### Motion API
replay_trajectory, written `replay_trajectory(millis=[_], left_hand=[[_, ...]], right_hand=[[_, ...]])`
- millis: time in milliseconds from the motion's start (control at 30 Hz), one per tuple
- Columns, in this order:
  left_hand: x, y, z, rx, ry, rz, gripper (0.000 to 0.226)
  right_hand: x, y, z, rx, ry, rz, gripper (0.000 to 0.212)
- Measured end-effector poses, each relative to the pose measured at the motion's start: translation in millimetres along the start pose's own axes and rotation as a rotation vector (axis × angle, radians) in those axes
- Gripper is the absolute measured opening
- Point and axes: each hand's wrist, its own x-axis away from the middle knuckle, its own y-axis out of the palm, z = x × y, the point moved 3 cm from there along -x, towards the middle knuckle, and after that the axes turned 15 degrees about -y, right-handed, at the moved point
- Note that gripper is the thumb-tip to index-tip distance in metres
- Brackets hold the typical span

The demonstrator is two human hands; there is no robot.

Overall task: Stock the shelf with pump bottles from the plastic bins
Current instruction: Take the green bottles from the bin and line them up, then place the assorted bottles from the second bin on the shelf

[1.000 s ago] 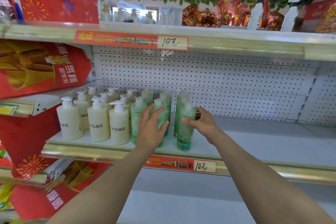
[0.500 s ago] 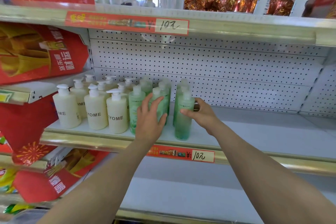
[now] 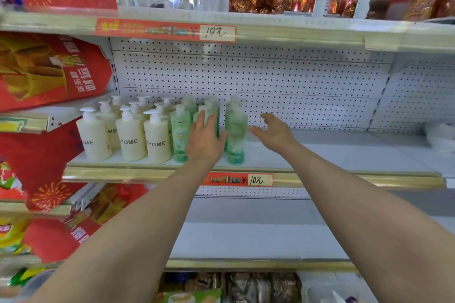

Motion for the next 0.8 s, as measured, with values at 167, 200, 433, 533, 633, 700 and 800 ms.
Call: replay_trajectory(millis=[167, 200, 433, 533, 633, 700, 800], left_hand=[[45, -17, 23, -0.019, 0.020, -0.060, 0.054], [55, -17, 26, -0.035, 0.020, -0.079, 0.054], [144, -1, 36, -0.052, 0.034, -0.212, 0.056], [183, 12, 42, -0.042, 0.051, -0.264, 0.055], [212, 28, 50, -0.053, 0.047, -0.305, 0.054], [229, 46, 55, -0.061, 0.037, -0.339, 0.053], [251, 85, 61, -0.048, 0.015, -0.407, 0.055]], right_hand=[[49, -37, -18, 0.166, 0.007, -0.041, 0.067], [62, -42, -19, 0.186, 0.022, -0.044, 0.067], [167, -69, -8, 0.237, 0.136, -0.047, 0.069], [206, -80, 14, 0.241, 0.188, -0.057, 0.068], [240, -91, 46, 0.217, 0.250, -0.060, 0.069], [260, -97, 73, 0.194, 0.297, -0.068, 0.071], [285, -103, 120, 0.211, 0.370, -0.120, 0.072]])
